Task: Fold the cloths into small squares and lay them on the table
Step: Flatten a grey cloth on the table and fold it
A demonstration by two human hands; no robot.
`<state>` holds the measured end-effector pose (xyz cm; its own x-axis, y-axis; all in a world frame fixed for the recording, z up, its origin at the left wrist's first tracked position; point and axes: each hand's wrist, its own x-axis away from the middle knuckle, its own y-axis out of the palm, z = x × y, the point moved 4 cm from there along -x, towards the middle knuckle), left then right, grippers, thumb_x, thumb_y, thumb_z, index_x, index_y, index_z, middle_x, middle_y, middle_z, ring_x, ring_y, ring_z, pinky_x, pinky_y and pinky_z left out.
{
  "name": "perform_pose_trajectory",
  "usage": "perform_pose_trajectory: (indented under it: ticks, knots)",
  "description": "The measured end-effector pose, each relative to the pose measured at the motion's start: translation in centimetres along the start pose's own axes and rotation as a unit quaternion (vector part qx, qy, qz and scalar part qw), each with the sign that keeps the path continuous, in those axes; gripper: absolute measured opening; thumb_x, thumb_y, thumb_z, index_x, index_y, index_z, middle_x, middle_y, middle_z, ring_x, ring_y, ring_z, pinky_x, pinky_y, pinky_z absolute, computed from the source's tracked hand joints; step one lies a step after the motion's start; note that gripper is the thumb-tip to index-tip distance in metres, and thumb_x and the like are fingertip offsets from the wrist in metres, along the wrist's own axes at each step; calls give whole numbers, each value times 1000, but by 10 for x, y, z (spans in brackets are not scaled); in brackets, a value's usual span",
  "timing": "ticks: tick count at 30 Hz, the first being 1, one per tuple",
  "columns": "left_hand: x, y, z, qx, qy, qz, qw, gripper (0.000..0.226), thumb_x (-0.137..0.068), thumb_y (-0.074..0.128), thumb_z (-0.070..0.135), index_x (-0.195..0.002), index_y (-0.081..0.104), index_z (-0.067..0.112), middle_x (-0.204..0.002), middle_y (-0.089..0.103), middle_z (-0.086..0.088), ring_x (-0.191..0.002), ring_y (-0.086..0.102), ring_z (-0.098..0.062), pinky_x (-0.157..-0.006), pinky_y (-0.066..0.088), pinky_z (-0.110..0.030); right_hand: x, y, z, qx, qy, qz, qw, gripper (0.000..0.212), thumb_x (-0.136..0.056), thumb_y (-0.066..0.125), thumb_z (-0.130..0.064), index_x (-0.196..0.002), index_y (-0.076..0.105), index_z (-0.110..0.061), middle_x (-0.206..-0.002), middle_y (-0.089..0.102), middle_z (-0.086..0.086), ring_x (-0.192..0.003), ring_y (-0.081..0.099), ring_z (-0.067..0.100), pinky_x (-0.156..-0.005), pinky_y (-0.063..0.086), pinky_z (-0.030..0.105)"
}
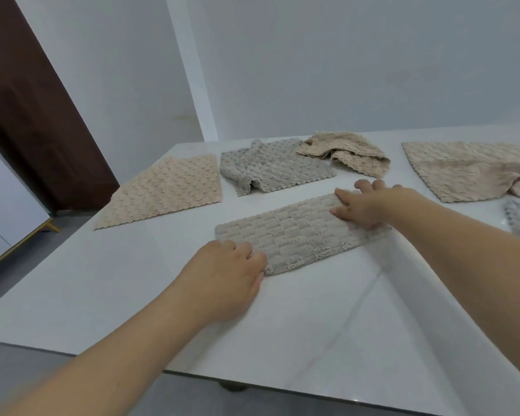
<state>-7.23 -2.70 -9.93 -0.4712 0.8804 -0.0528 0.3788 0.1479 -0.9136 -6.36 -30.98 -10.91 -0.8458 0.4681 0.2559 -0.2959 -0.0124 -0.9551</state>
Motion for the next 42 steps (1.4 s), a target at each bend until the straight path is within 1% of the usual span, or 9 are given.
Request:
perform_pose_trajectory:
  ticks: [5, 10, 15, 21, 25, 30, 35, 38, 42]
  knots:
    - [-27, -21, 38, 4, 18, -152, 988, 23, -96, 34, 25, -96, 56, 19, -107, 66, -9, -83, 58, -29, -62, 32, -30, -5, -41, -29, 71, 31, -26, 997, 81, -86, 51, -66, -145, 38, -12, -143, 47, 9, -125, 50, 34, -101, 45, 46]
    - [-22, -50, 100, 117, 104, -71, 985, 24, -101, 37, 23, -91, 58, 15, -69, 47, -6, -60, 38, -26, -59, 35, -32, -1, -47, -64, -48, -42, 110, 992, 34, -87, 59, -14, -119, 51, -7, -86, 58, 2, -81, 62, 22, -65, 54, 32]
    - [-11, -37, 39, 254, 59, -13, 965, 19, -76, 45, 39, -87, 48, 23, -92, 55, 3, -87, 50, -21, -72, 44, -36, 37, -40, -75, -126, -146, 216, 957, 25, -88, 53, -14, -111, 46, -16, -100, 53, 3, -87, 53, 24, -65, 44, 34]
    - [13, -7, 7, 200, 59, -38, 977, 35, -78, 52, 20, -113, 52, 24, -114, 49, 7, -105, 48, -16, -82, 48, -37, 103, -1, -65, -159, -205, -26, 965, 20, -85, 61, -44, -86, 58, -24, -87, 62, -9, -83, 58, 13, -74, 49, 32]
    - [14, -13, 24, 121, 31, 26, 992, 24, -88, 46, 16, -108, 59, 15, -105, 55, -1, -97, 54, -25, -75, 49, -43, 142, -8, -68, -138, -210, -36, 967, 29, -84, 58, -52, -95, 59, -25, -100, 61, -7, -93, 56, 14, -81, 48, 33]
    - [23, -18, 30, 194, -25, -20, 980, 15, -94, 38, 18, -88, 51, 22, -99, 56, 1, -93, 51, -20, -78, 47, -40, 192, 4, -81, -67, -237, -135, 960, 65, -67, 62, -76, -100, 49, -22, -96, 54, -9, -91, 51, 15, -74, 42, 32]
    - [34, -23, 22, 371, -69, -88, 922, 13, -91, 44, 24, -83, 52, 20, -86, 60, 5, -81, 54, -17, -73, 44, -35, 188, 5, -80, -58, -252, -100, 961, 11, -85, 57, -28, -89, 54, -17, -98, 64, 4, -83, 57, 20, -68, 44, 33]
    - [37, -32, 15, 482, -54, -144, 863, 18, -85, 56, 42, -83, 55, 24, -77, 54, 11, -71, 47, -10, -67, 37, -31, 180, -6, -65, -108, -236, -145, 955, 12, -92, 54, -27, -87, 55, -16, -95, 69, 8, -76, 61, 19, -63, 42, 28]
    - [20, -32, -6, 522, -38, -130, 842, 24, -86, 64, 39, -71, 58, 22, -65, 50, 12, -63, 47, -7, -65, 37, -30, 159, -8, -52, -234, -185, -215, 930, 22, -93, 51, -10, -112, 57, 0, -102, 66, 19, -76, 65, 28, -82, 54, 40]
